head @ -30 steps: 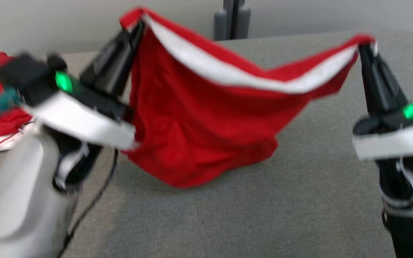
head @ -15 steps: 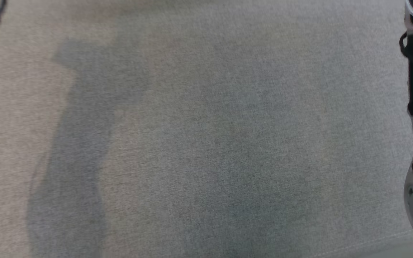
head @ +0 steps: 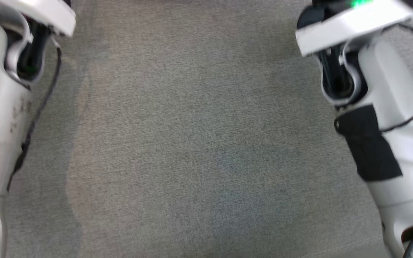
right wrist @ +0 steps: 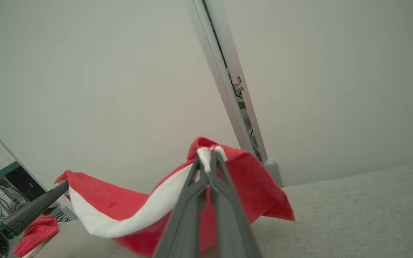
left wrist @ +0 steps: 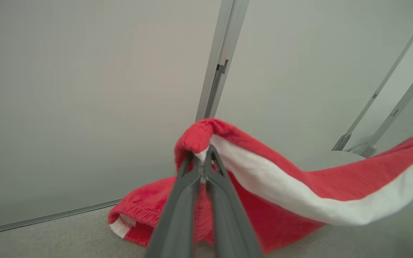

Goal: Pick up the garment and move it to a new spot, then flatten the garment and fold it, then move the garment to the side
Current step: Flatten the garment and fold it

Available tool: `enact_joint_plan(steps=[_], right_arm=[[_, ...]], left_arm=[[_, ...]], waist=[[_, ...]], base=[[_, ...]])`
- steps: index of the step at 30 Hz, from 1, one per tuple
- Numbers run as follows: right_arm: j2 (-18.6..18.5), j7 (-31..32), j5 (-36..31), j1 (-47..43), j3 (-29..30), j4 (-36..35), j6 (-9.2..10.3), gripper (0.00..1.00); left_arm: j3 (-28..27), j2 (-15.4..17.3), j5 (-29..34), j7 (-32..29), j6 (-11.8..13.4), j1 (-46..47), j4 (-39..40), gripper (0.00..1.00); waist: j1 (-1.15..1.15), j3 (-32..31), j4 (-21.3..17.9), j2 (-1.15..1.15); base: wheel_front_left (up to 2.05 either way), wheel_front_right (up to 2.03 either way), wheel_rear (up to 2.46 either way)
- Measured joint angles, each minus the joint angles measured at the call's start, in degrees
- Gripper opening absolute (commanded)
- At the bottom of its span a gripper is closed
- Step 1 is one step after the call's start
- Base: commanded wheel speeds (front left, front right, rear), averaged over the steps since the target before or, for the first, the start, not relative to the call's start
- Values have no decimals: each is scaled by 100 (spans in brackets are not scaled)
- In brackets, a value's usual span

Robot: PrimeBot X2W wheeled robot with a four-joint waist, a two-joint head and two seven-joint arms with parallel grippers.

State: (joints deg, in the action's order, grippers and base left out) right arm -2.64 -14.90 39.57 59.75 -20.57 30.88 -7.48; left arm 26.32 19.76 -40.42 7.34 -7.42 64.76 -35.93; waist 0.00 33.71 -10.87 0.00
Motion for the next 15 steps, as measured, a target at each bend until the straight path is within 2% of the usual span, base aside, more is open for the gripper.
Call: enact_joint_plan(steps=[5, 10, 15], right_arm=[[-37, -9, -143, -795, 193, -402, 0, 0], [-226, -10, -305, -1700, 428, -991, 0, 0], [-325, -10, -382, -2687, 672, -1544, 0, 0]], left_arm=[[231, 153, -269, 259, 0, -648, 338, 0], [245, 116, -489, 478, 9, -1441, 849, 0], [259, 45, -544, 639, 211, -2475, 1501, 0]], waist=[[0, -152, 122, 0], [0, -370, 285, 0], [0, -635, 423, 0]], base=[[0, 0, 0], [0, 0, 0], [0, 0, 0]])
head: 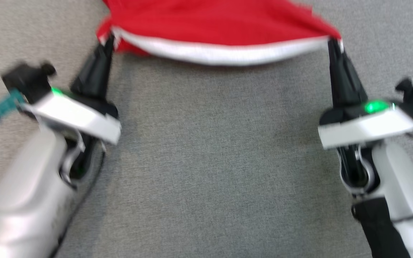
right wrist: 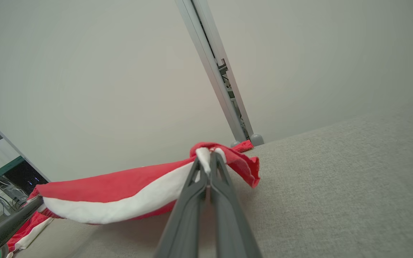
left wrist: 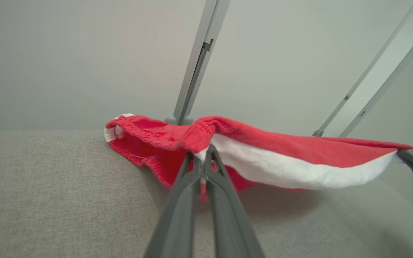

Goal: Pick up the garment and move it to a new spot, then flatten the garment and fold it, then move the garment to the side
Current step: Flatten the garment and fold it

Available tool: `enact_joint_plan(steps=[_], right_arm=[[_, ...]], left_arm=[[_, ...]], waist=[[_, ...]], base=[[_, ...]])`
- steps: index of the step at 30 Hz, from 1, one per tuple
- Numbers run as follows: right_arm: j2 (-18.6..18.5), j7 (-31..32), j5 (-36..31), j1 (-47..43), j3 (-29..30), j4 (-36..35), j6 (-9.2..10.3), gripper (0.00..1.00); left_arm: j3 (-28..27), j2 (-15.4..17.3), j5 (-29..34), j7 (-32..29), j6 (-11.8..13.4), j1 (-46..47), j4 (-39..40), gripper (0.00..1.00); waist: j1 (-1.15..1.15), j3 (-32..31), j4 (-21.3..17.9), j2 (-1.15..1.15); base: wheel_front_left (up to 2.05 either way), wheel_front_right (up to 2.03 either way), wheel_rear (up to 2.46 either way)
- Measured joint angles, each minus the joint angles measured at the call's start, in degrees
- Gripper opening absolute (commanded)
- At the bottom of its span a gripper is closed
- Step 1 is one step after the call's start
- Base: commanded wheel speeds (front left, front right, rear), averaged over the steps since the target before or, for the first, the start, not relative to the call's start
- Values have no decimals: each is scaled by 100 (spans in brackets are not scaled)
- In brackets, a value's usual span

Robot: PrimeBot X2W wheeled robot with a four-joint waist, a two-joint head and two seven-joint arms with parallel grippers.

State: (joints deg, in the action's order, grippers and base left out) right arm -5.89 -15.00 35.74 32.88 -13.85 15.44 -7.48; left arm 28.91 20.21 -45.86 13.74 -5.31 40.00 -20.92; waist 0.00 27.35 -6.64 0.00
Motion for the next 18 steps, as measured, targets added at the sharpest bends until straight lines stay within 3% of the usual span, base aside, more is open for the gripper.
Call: enact_joint_plan(steps=[12, 18], right_arm=[[-166, 0, 11, -1769, 105, -766, 0, 0], [-258, 0, 7, -2533, 182, -1079, 0, 0]], left_arm=[[-221, -114, 375, 118, 552, -2153, 1069, 0], [-610, -480, 665, 124, 671, -3312, 1818, 0]], waist=[[0, -688, 74, 0], [0, -1127, 7, 0]], base=[[0, 0, 0], [0, 0, 0]])
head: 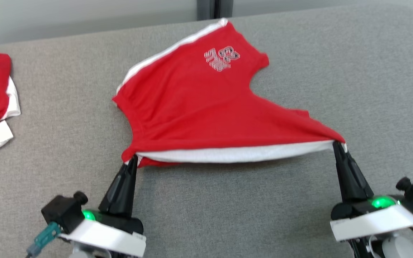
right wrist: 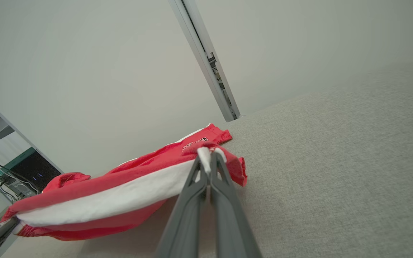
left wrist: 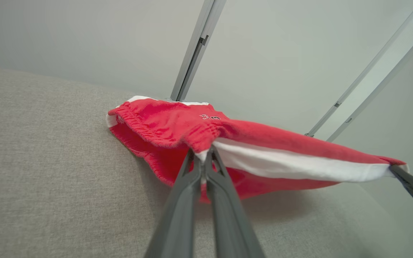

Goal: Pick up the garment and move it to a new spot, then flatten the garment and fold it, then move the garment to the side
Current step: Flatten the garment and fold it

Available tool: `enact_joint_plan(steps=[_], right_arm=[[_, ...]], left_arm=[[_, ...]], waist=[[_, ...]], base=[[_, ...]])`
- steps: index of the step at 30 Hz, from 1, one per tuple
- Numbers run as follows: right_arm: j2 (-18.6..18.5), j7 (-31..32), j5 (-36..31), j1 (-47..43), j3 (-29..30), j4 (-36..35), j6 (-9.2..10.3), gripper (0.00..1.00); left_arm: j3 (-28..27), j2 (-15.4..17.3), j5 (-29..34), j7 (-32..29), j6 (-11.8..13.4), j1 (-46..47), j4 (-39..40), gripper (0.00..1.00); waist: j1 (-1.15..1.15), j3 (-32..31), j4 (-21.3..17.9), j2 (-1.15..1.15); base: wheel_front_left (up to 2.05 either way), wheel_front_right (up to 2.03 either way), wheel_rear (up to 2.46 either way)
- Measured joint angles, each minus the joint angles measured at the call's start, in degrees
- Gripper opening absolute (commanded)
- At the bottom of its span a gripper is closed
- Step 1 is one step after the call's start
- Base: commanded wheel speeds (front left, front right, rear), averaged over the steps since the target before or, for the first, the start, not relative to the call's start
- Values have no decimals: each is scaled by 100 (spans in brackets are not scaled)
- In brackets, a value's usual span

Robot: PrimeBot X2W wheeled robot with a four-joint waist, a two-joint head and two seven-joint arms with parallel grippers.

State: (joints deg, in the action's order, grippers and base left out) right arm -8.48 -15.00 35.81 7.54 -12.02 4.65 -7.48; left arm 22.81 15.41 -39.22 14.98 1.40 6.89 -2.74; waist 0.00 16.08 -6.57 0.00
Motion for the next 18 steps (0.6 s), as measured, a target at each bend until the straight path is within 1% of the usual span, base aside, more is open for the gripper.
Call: enact_joint_plan(steps=[4, 8, 12, 18], right_arm=[[-7, 15, -18, -457, 25, -268, 0, 0], [0, 122, -97, -835, 115, -627, 0, 0], [-5, 333, -219, -1173, 209, -1093, 0, 0], [-5, 687, -354, -1543, 377, -1909, 0, 0]], left_arm=[[-123, -151, 132, 0, 21, -576, 455, 0], [-164, -145, 300, 1, 19, -968, 798, 0], [-96, -88, 408, 0, 45, -1213, 1145, 0], [-53, 48, 487, -142, 180, -1478, 1707, 0]], waist=[[0, -279, -41, 0], [0, -508, -80, 0], [0, -670, -83, 0], [0, -764, -64, 0]], base=[[0, 0, 0], [0, 0, 0], [0, 0, 0], [0, 0, 0]])
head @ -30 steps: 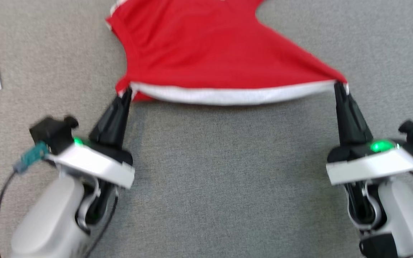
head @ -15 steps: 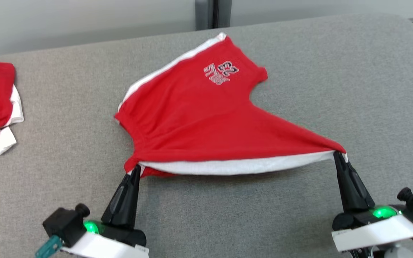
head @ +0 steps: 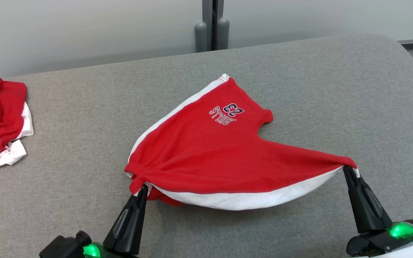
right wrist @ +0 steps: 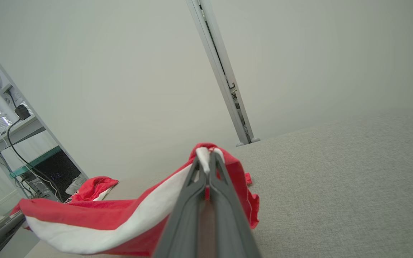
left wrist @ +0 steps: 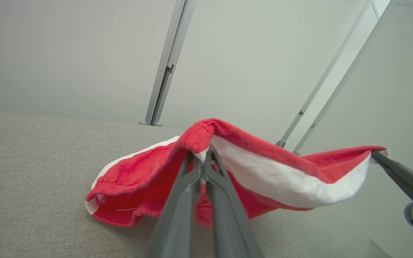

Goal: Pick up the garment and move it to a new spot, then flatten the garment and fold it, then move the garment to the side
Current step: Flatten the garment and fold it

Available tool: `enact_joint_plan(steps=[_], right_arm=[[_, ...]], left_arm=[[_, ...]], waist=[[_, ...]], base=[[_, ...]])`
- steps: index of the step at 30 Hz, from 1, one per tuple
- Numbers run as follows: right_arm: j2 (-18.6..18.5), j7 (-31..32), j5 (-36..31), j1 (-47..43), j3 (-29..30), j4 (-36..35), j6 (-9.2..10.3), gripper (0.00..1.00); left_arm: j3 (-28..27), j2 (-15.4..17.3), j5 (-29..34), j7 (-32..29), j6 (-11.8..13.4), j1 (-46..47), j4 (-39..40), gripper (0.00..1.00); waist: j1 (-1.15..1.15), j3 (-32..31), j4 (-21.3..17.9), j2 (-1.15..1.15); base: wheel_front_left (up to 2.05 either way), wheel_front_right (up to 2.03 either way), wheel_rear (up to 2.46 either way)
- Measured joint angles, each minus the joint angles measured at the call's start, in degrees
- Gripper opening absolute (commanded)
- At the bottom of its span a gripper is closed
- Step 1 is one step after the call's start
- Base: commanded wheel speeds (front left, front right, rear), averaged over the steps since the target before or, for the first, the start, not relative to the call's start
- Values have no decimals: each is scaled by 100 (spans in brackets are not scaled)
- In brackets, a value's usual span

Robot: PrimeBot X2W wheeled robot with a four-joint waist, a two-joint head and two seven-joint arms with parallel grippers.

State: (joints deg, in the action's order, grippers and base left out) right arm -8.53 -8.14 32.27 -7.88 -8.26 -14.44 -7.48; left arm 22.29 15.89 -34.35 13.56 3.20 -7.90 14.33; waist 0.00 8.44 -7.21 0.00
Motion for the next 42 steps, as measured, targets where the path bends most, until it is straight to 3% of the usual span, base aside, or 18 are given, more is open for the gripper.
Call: enact_joint_plan(steps=[7, 19, 31, 42], right_arm=[[90, 359, -35, -82, 260, -142, 0, 0], [21, 468, 32, 1082, 457, 1259, 0, 0], [-515, 1059, -55, 3148, -10, 2842, 0, 0], [-779, 1421, -19, 4795, -621, 4376, 0, 0]], left_arm=[[111, 14, -104, -196, 36, -131, 108, 0], [252, -403, -526, -253, -315, 529, -894, 0], [319, -1080, -939, -546, -578, 2401, -2944, 0], [450, -1292, -1326, -321, -717, 3461, -4325, 0]], waist=[[0, 35, 56, 0], [0, 274, 451, 0], [0, 682, 1171, 0], [0, 1069, 1565, 0]], base=[[0, 0, 0], [0, 0, 0], [0, 0, 0], [0, 0, 0]])
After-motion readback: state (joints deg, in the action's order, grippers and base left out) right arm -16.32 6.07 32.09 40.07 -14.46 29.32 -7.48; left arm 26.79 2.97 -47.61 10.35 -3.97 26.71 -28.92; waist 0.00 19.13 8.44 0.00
